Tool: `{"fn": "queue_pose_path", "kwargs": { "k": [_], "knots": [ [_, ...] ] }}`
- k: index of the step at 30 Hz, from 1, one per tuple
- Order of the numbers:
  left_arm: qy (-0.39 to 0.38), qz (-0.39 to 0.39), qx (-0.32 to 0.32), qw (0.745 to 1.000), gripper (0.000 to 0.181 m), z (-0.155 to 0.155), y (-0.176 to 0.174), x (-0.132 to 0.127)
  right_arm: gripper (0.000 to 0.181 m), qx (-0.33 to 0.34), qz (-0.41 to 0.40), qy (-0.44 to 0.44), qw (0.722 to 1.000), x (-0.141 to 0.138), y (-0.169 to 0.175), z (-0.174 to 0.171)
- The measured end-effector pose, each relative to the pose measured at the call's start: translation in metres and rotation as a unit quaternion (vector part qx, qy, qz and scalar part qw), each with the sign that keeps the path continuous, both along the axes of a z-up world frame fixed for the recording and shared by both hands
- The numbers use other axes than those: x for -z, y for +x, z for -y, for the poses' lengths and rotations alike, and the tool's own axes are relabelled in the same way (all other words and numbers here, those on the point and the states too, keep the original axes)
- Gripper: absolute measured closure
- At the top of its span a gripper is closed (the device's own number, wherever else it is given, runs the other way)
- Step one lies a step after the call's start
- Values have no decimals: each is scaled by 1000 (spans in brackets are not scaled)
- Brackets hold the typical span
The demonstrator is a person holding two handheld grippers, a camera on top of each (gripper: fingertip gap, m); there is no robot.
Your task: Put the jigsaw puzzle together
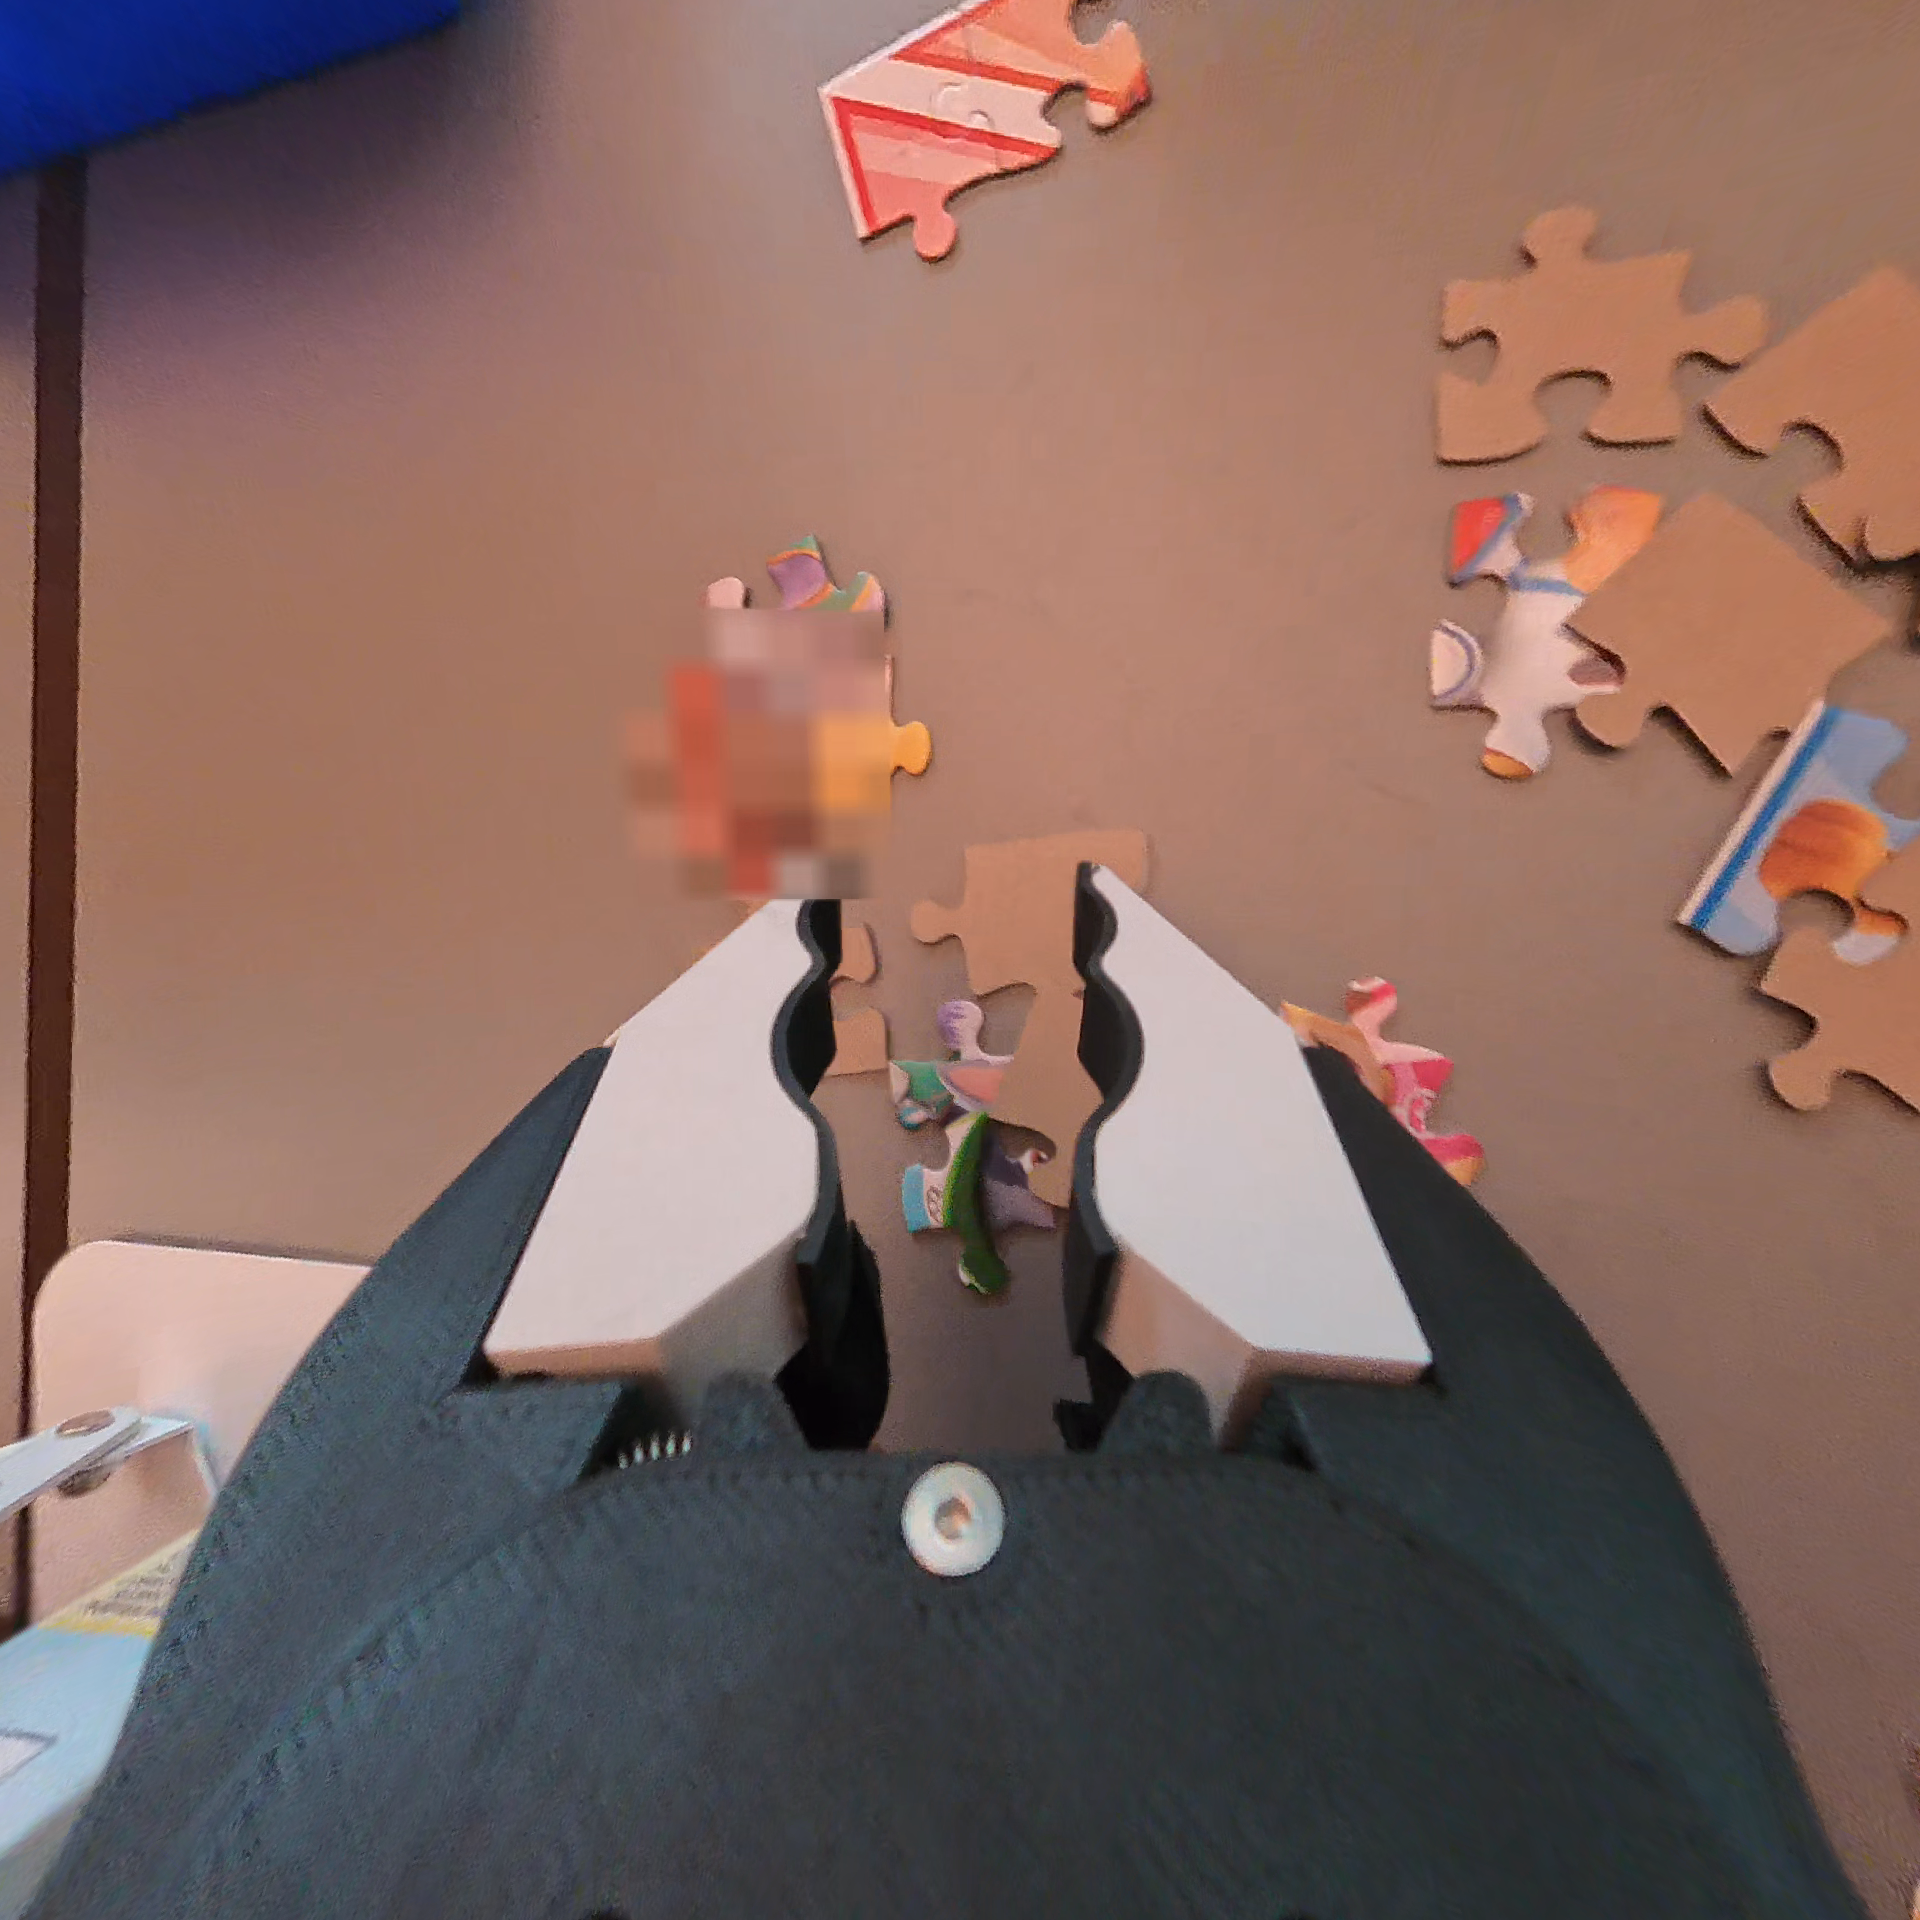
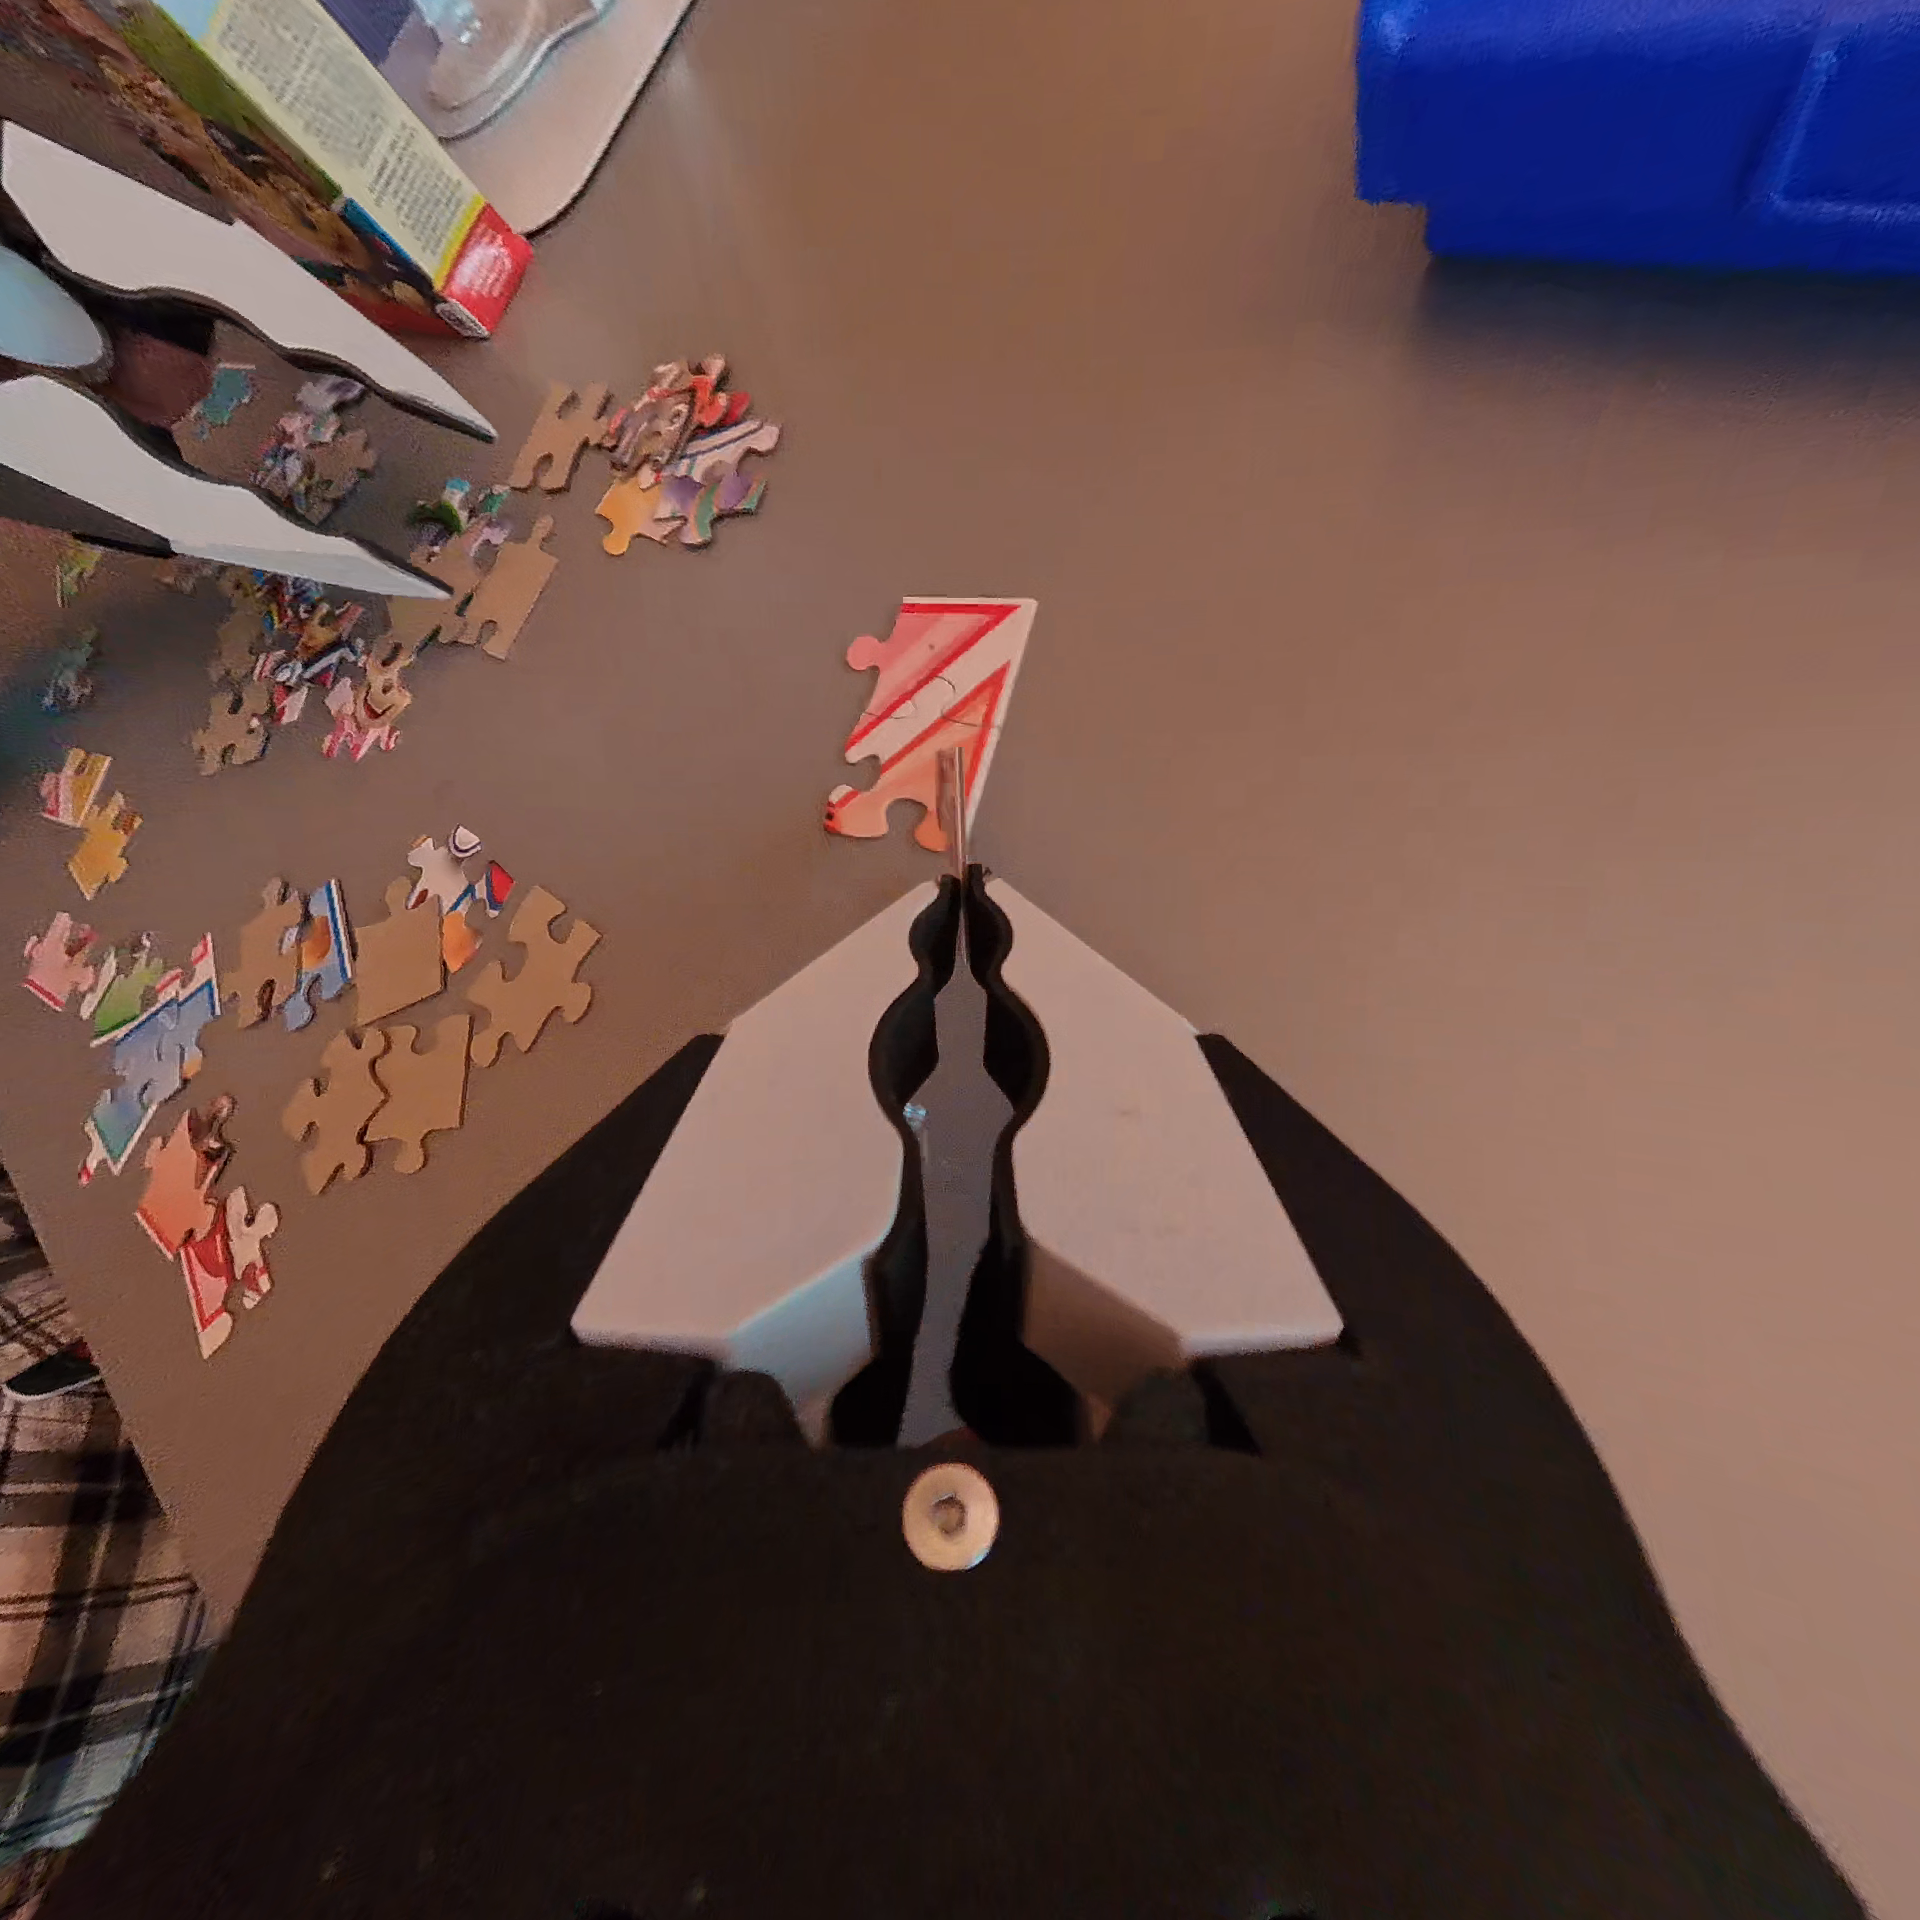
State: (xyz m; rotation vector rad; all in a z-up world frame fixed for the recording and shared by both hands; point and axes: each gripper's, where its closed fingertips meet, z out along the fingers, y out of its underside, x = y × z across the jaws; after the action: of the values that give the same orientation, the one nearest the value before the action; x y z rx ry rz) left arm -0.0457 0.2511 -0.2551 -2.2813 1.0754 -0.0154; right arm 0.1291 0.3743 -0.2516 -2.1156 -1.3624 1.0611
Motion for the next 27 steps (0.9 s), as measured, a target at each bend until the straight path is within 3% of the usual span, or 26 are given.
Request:
{"fn": "queue_pose_path", "kwargs": {
  "k": [8, 12, 20, 21, 24, 27],
  "knots": [
    [-12, 19, -41, 999, 138, -27, -2, 8, 177, 74, 70, 44, 994, 19, 21, -32],
    [-22, -5, -60, 998, 139, -40, -8, 15, 167, 91, 59, 96, 989, 7, 21, -42],
    [-46, 28, -79, 995, 150, -53, -8, 20, 172, 82, 18, 141, 986, -15, 9, -43],
    [-44, 29, -77, 996, 158, -53, -7, 19, 173, 78, 8, 148, 986, -19, 5, -41],
    [-31, 21, -66, 997, 181, -51, -3, 17, 175, 44, -10, 176, 983, -30, -16, -28],
    [-20, 13, -58, 998, 181, -46, 0, 17, 174, -14, 3, 188, 982, -30, -47, -3]
  ]
}}
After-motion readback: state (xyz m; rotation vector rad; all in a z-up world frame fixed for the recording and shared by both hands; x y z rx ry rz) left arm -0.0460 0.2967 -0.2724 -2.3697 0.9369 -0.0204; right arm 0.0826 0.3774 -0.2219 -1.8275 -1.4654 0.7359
